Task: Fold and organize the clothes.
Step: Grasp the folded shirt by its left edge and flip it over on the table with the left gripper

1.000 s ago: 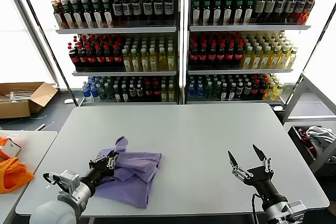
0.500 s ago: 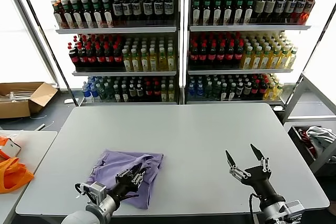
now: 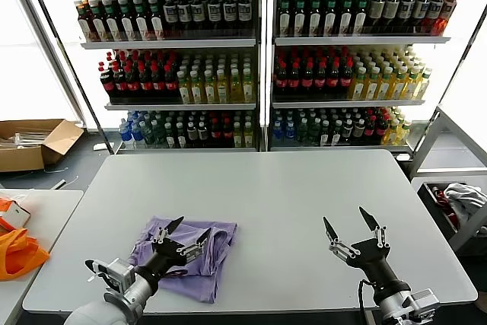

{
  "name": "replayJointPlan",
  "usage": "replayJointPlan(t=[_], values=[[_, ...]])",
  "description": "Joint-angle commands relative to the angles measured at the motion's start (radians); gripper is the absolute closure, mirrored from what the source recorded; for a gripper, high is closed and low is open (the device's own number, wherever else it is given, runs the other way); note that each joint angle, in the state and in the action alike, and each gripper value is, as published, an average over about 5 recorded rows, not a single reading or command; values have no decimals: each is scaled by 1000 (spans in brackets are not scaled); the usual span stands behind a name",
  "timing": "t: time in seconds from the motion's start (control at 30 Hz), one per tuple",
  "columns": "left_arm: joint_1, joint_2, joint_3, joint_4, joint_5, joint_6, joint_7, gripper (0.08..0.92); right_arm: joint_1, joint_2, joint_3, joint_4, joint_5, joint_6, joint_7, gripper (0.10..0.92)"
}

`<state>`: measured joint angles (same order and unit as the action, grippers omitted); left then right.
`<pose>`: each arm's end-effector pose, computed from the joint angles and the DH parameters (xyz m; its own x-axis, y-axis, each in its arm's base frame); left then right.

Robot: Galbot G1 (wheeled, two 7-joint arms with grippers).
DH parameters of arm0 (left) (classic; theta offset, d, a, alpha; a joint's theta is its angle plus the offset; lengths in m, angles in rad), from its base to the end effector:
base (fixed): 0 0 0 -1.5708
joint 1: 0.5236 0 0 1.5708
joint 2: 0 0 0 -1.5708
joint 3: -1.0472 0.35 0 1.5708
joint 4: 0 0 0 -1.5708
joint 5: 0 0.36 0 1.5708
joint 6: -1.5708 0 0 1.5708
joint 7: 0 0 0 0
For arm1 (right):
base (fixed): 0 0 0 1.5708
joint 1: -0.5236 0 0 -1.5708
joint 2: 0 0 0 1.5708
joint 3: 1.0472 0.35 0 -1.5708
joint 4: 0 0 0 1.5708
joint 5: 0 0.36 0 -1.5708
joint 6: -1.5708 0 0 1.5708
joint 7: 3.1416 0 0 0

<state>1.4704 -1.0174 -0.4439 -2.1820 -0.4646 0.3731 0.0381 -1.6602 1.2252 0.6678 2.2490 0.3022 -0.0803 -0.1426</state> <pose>0.2128 0.0554 -0.2432 -0.8789 0.3787 0.2899 0.3921 0.9198 -0.0129 0.1676 -0.0800 -0.2440 -0.9700 -0.2425 0.0185 -0.2432 0.9680 -0.0615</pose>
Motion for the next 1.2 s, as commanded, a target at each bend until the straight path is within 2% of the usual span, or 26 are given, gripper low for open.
replayJointPlan(t=[0.03, 0.23, 0.33, 0.53, 0.9, 1.0, 1.2], values=[[38, 3, -225, 48, 6, 27, -56, 200, -6, -6, 1, -4, 7, 8, -2, 203], [36, -18, -235, 129, -147, 96, -164, 178, -15, -7, 1, -2, 8, 17, -10, 203], [31, -21, -239, 175, -209, 117, -189, 177, -17, -7, 1, -4, 6, 17, -13, 203], [20, -15, -214, 247, -223, 128, -150, 177, -12, -6, -2, -5, 3, 13, -11, 203], [-8, -30, -165, 275, -247, 153, -101, 178, -18, -4, 10, -7, 4, 14, -11, 203], [-9, -33, -157, 270, -256, 158, -94, 215, -16, -2, 8, -7, 4, 13, -9, 203], [-18, -33, -150, 281, -258, 164, -62, 380, -10, 1, 3, -11, 4, 12, -9, 203]])
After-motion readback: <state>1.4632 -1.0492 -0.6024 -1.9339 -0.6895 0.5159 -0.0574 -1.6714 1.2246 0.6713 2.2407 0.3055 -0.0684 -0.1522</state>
